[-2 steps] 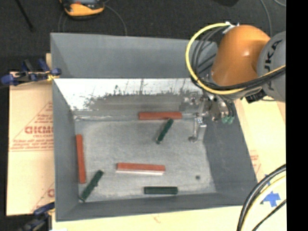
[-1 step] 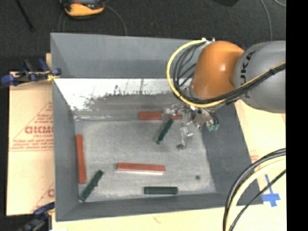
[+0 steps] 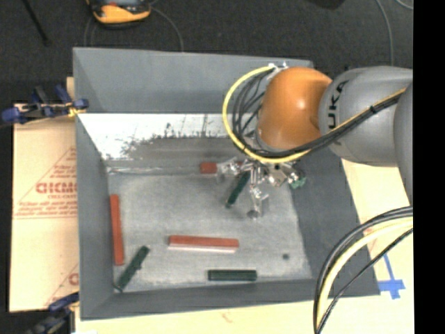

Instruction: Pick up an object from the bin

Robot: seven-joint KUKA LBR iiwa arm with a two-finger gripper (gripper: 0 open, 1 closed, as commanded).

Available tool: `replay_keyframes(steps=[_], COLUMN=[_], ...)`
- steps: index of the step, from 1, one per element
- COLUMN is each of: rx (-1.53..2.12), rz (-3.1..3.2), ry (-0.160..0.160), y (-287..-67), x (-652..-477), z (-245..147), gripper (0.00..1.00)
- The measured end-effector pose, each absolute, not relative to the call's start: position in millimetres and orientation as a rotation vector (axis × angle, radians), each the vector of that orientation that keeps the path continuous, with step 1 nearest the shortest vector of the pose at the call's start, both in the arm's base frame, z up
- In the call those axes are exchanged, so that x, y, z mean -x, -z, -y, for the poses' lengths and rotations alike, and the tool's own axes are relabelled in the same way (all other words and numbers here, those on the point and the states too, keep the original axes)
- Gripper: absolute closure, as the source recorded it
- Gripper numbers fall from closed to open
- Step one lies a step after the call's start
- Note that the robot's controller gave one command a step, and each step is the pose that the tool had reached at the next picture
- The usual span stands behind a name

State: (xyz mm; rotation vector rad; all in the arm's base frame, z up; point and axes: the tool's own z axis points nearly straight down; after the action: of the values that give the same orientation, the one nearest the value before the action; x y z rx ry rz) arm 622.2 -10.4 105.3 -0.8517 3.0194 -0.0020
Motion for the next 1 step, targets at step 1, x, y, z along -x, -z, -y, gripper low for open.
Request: replay_keyframes(steps=[1], rx=[1.2], rz=[-2.891], ry=[0.006], y=[-73.3], x=[-646.8], z=[65.7], gripper=[1.0])
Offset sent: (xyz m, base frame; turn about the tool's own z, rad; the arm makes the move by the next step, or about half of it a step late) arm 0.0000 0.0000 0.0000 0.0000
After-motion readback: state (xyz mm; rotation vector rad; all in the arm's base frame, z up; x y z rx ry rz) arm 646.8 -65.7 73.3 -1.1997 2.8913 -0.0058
